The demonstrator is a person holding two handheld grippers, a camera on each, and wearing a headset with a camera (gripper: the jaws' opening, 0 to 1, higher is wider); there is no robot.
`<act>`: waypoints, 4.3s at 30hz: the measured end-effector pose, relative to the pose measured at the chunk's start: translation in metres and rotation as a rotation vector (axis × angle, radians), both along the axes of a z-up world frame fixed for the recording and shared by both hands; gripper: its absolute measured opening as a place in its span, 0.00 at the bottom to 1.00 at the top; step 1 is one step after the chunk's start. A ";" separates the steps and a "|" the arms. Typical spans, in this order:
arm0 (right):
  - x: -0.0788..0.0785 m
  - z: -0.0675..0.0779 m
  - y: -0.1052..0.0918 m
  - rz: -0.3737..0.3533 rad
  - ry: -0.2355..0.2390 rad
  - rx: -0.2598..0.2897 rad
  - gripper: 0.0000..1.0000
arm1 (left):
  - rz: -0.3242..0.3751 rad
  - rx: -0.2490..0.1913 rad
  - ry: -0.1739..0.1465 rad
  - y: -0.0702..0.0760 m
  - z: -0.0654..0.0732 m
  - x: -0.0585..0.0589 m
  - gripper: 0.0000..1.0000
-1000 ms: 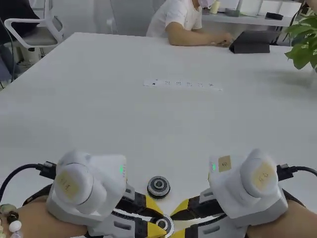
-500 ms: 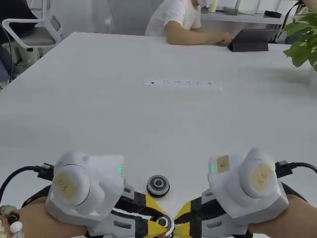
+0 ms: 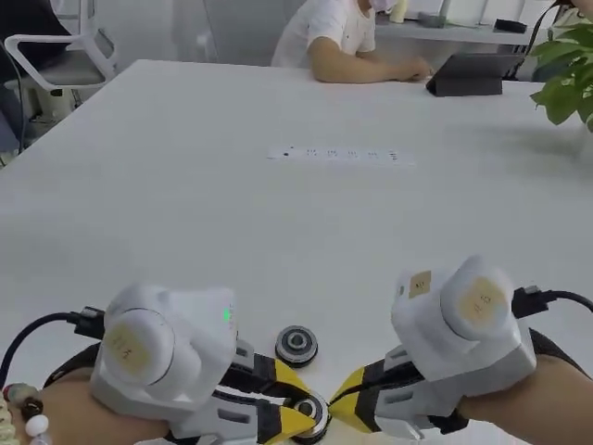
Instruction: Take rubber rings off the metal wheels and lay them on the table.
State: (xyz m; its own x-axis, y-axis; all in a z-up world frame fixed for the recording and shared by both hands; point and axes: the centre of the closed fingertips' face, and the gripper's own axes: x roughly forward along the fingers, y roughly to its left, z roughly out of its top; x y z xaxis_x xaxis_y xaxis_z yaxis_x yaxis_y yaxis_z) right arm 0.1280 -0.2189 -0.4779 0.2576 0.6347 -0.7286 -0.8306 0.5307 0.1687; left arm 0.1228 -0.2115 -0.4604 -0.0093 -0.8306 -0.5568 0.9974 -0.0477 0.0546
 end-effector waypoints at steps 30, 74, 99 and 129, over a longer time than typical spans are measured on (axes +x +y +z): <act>0.001 0.012 0.001 -0.268 0.278 0.189 0.00 | -0.019 0.021 -0.054 -0.001 -0.001 0.002 0.07; 0.004 0.017 0.001 -0.299 0.303 0.250 0.00 | 0.023 -0.044 0.007 -0.008 0.019 0.005 0.13; 0.015 0.047 -0.005 -0.327 0.208 0.308 0.00 | 0.062 -0.122 -0.001 0.023 0.097 0.008 0.79; 0.023 0.086 -0.001 -0.329 0.128 0.436 0.00 | 0.414 -0.120 0.044 0.120 0.083 0.000 0.96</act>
State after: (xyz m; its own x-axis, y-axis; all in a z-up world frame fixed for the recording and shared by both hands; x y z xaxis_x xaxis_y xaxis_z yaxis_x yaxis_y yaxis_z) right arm 0.1514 -0.2196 -0.3920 0.4198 0.7853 -0.4550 -0.5911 0.6170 0.5195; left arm 0.1230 -0.0920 -0.3770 0.3170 -0.8281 -0.4622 0.9325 0.3612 -0.0075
